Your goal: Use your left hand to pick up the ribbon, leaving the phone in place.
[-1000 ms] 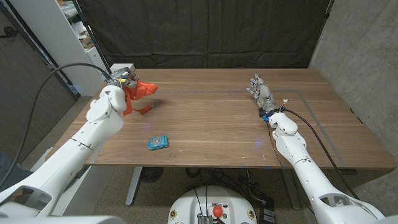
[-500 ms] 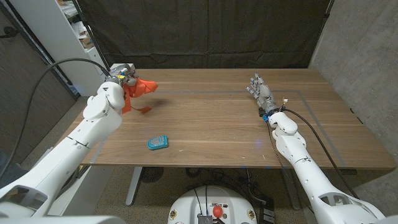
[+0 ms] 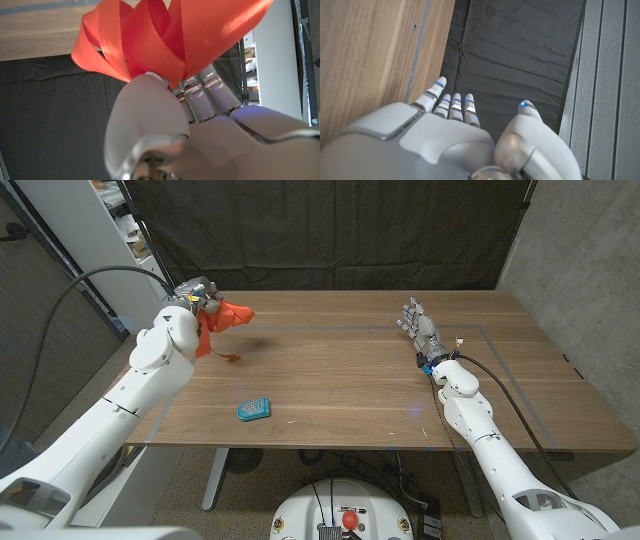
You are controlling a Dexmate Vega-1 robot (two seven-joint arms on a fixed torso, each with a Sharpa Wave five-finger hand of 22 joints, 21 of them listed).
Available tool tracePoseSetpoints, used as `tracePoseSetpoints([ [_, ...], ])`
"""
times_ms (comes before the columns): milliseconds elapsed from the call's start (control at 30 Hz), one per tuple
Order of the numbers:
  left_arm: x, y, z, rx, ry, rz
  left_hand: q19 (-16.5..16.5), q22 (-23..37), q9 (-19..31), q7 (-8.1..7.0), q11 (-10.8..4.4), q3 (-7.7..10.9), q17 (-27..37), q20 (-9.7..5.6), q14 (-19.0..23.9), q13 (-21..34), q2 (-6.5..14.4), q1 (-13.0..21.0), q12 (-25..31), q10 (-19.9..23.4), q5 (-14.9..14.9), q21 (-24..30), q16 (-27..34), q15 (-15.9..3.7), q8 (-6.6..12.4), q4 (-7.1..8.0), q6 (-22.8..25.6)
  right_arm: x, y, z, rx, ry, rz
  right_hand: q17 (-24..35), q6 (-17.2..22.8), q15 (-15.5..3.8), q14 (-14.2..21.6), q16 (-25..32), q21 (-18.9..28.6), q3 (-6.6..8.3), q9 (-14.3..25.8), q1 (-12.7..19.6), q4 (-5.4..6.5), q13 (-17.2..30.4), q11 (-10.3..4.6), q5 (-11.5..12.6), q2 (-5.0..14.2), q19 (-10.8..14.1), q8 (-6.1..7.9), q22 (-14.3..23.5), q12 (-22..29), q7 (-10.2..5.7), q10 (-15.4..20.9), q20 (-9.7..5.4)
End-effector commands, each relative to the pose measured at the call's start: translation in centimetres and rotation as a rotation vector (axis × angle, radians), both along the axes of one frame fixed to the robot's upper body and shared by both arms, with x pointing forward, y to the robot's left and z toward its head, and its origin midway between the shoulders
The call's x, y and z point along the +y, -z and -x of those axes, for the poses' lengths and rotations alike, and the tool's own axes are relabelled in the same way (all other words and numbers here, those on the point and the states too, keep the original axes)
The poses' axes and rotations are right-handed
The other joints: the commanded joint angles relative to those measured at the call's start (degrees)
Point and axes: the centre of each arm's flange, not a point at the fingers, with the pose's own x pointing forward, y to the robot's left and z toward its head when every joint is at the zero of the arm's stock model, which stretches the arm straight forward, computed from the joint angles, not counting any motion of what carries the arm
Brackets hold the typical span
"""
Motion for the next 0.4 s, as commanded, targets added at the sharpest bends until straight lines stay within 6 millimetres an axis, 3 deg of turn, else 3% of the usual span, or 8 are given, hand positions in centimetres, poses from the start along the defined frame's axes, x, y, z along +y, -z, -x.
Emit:
tracePoseSetpoints([
  [33, -0.08, -0.54, 0.25, 0.001, 0.005, -0.011, -0.31, -0.03, 0.19, 0.06, -2.21, 0.61, 0.32, -0.17, 0.39, 15.15, -0.11, -0.42, 0.28, 2.76, 0.44, 0.71, -0.13, -0.71, 0.48, 0.02, 0.01, 0.02, 0.12, 0.10, 0.005, 0.010, 0.002, 0.15, 0.56, 0.22, 0.45, 0.54, -0.04, -0.08, 0.34, 0.29, -0.12, 0.26, 0.31, 0.21, 0.64, 0.65, -0.16, 0.13, 0.02, 0.10, 0.29, -0.08],
  [400, 0.05, -0.55, 0.58, 0.002, 0.009, -0.018, -0.55, -0.07, 0.25, -0.03, -2.16, 0.84, 0.80, -0.20, 0.53, 15.72, -0.19, -0.57, -0.15, 2.74, 0.48, 1.47, -0.21, -0.60, 0.59, 0.03, -0.06, 0.37, 0.44, 0.39, 0.004, 0.008, 0.001, 0.17, 0.71, 0.28, 0.43, 0.50, -0.09, -0.13, 0.34, 0.29, -0.15, 0.26, 0.34, 0.19, 0.67, 0.64, -0.12, 0.13, 0.03, 0.15, 0.37, -0.03],
])
